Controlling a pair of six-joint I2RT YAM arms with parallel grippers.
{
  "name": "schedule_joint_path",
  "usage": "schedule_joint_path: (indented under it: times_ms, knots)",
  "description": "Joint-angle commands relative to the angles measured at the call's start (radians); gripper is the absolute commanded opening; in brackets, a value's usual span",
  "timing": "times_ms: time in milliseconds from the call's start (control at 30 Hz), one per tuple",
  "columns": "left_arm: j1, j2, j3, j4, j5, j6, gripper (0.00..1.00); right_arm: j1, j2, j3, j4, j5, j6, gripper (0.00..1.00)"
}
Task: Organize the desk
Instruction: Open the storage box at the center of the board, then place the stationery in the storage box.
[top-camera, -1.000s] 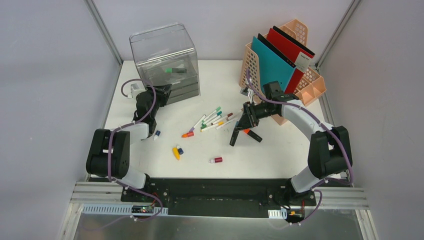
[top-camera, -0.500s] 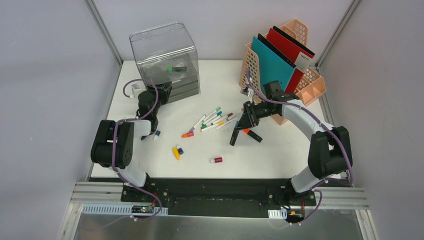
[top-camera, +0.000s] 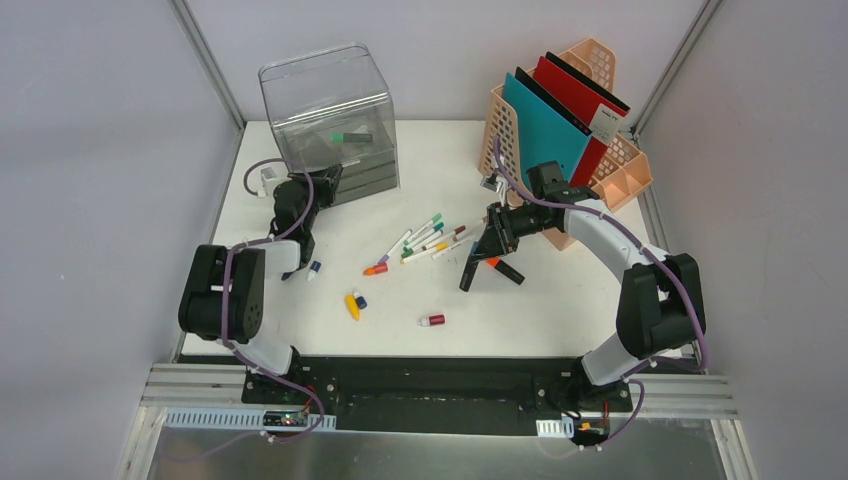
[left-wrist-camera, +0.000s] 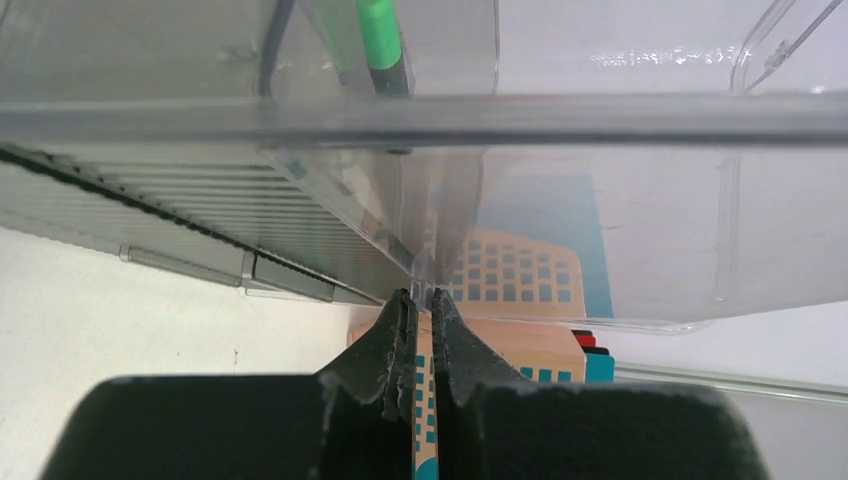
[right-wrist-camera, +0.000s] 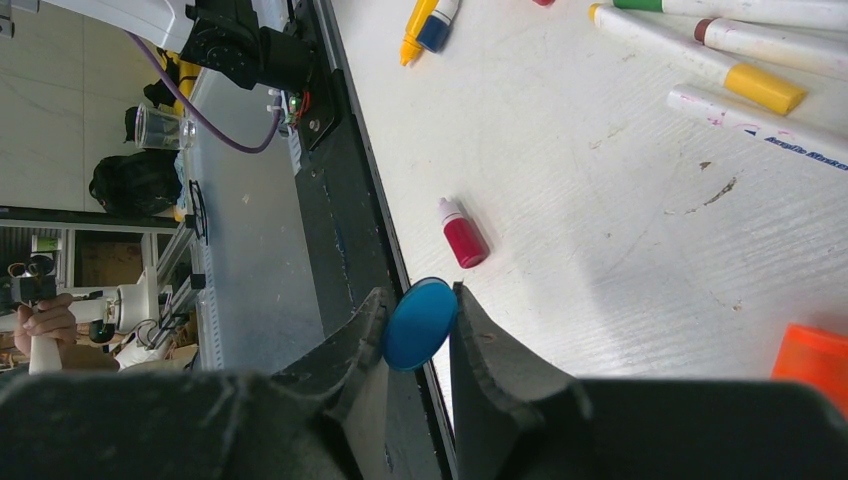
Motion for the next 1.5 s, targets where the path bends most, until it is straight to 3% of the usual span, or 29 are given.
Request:
schedule_joint_path:
  times_ms: [0, 200, 367, 600, 767, 1000, 1467]
  knots:
    - [0.015, -0.119, -0.025, -0.084, 0.011, 0.015, 0.00, -0.007, -0.045, 0.047, 0.007, -0.038, -0.022, 0.00]
    - [0.015, -0.299, -0.023, -0.261, 0.040, 0.028, 0.00, -0.009, -0.043, 0.048, 0.027, -0.037, 0.011, 0.00]
    - [0.015, -0.414, -0.015, -0.372, 0.045, 0.023, 0.00, -0.007, -0.050, 0.055, 0.132, 0.017, 0.131, 0.00]
    - [0.015, -0.477, 0.030, -0.447, 0.084, -0.018, 0.00, 0.035, -0.036, 0.113, 0.464, 0.203, 0.391, 0.00]
    - [0.014, -0.514, 0.069, -0.484, 0.093, -0.033, 0.00, 0.098, 0.082, 0.241, 0.685, 0.311, 0.614, 0.00]
    - [0.015, -0.557, 0.136, -0.542, 0.096, -0.028, 0.00, 0.162, 0.314, 0.476, 0.770, 0.364, 0.872, 0.00]
    - [0.015, -0.549, 0.215, -0.571, 0.098, -0.040, 0.00, 0.207, 0.601, 0.874, 0.766, 0.496, 1.176, 0.00]
